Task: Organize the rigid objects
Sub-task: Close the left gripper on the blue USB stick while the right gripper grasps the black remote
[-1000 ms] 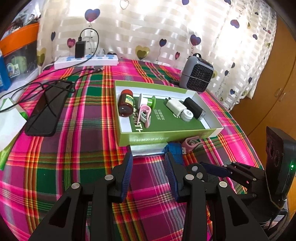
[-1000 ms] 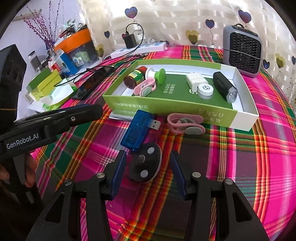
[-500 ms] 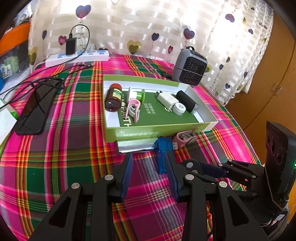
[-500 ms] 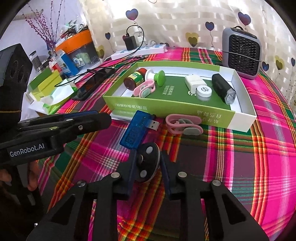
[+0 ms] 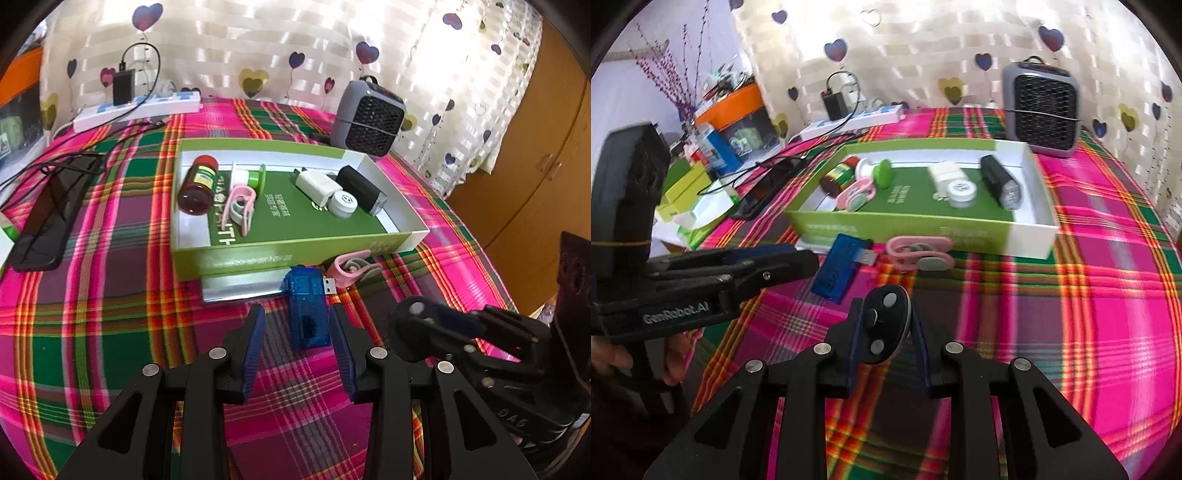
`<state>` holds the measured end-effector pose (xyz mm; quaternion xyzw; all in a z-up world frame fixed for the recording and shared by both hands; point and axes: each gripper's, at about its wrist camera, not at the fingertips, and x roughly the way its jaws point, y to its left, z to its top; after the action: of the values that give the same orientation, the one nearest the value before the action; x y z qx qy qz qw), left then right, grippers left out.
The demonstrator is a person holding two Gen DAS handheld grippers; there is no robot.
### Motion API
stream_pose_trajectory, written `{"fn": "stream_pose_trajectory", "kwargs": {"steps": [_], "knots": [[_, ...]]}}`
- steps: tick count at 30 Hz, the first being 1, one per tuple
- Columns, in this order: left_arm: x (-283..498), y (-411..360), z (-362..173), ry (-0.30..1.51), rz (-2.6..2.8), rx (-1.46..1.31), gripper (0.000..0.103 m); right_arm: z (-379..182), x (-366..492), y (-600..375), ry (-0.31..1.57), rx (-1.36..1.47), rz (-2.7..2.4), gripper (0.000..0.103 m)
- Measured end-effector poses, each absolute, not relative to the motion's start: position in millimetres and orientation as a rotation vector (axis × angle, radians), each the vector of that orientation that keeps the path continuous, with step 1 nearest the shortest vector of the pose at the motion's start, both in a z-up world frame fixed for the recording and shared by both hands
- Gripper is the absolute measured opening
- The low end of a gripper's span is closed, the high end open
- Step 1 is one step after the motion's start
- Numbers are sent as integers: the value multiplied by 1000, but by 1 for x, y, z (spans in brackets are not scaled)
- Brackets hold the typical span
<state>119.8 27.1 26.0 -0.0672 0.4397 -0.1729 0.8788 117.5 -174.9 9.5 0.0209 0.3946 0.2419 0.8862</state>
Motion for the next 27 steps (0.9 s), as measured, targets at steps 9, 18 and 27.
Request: {"fn": "stream_pose_trajectory", "kwargs": {"steps": [9,18,27], "knots": [[129,5,15,949,-328,-52,35,11,117,-189,813,62,474,26],[134,0,13,957,-291,-20,35,11,118,-193,810,72,475,26],[135,0,13,958,-288,-35,32,10,118,-192,816,75,482,26]]}}
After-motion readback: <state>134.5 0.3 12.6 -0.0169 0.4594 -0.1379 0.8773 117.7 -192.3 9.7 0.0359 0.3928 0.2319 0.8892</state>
